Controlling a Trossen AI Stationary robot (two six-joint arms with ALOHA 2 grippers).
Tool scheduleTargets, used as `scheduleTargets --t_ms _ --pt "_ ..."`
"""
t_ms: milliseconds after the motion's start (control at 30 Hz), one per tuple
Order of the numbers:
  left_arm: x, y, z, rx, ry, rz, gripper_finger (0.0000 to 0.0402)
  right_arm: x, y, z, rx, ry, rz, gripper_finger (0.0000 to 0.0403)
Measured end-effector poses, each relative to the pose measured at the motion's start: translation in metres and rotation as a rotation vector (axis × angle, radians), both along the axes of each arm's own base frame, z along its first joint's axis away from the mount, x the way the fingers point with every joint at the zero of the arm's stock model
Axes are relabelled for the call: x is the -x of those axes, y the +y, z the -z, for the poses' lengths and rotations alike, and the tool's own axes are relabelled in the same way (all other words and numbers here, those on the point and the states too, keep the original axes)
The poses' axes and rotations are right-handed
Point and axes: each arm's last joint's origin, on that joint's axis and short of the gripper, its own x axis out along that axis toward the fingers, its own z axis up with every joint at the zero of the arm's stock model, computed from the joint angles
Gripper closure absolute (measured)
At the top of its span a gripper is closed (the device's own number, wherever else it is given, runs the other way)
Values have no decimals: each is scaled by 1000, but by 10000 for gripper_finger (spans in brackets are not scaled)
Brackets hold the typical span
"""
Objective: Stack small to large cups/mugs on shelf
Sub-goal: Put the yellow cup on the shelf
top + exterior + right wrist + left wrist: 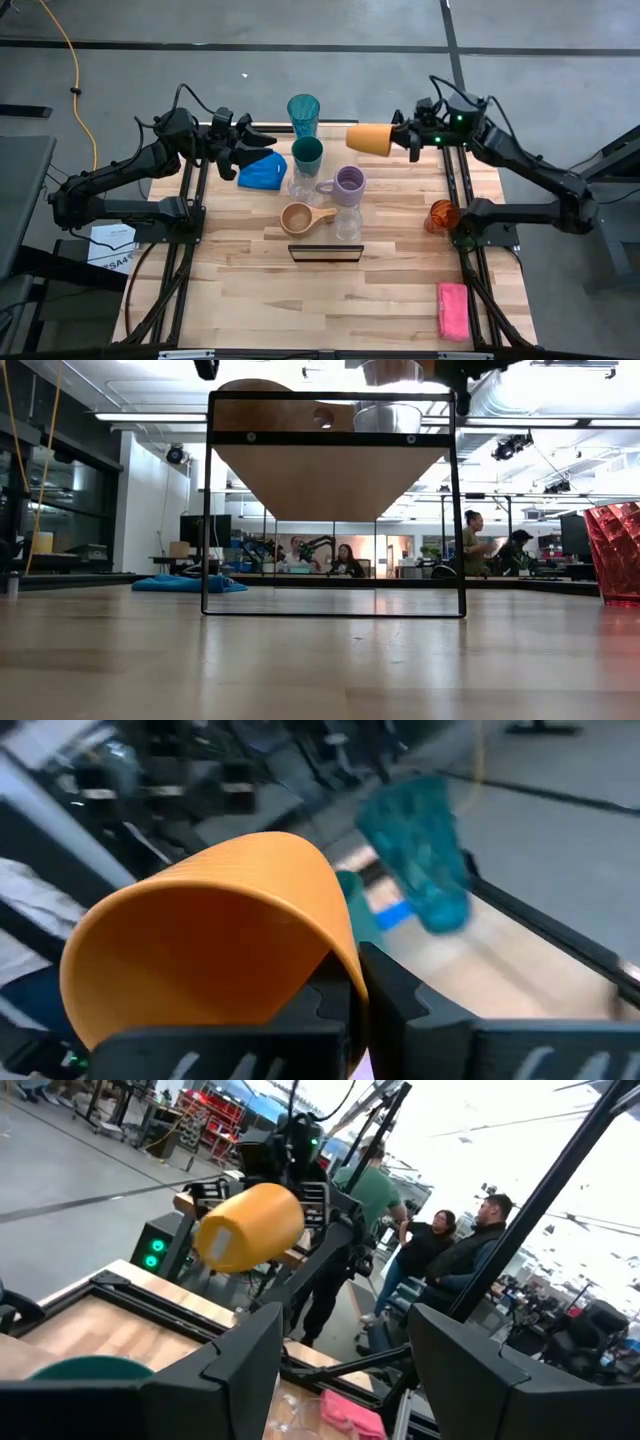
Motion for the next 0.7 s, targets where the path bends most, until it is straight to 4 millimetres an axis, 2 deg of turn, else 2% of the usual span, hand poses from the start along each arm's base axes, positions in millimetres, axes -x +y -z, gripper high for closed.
scheduleTargets --t_ms 200,467,567,700 --pt "0 0 0 -2 2 2 195 -6 2 8 -6 -37 -21 403" --pt "0 0 0 0 2 2 195 -5 2 6 -51 -41 -8 403" --pt "0 0 0 9 1 3 195 -7 -2 -8 -87 33 43 403" --pt "0 0 0 23 0 4 195 -15 -13 -37 -120 233 188 403"
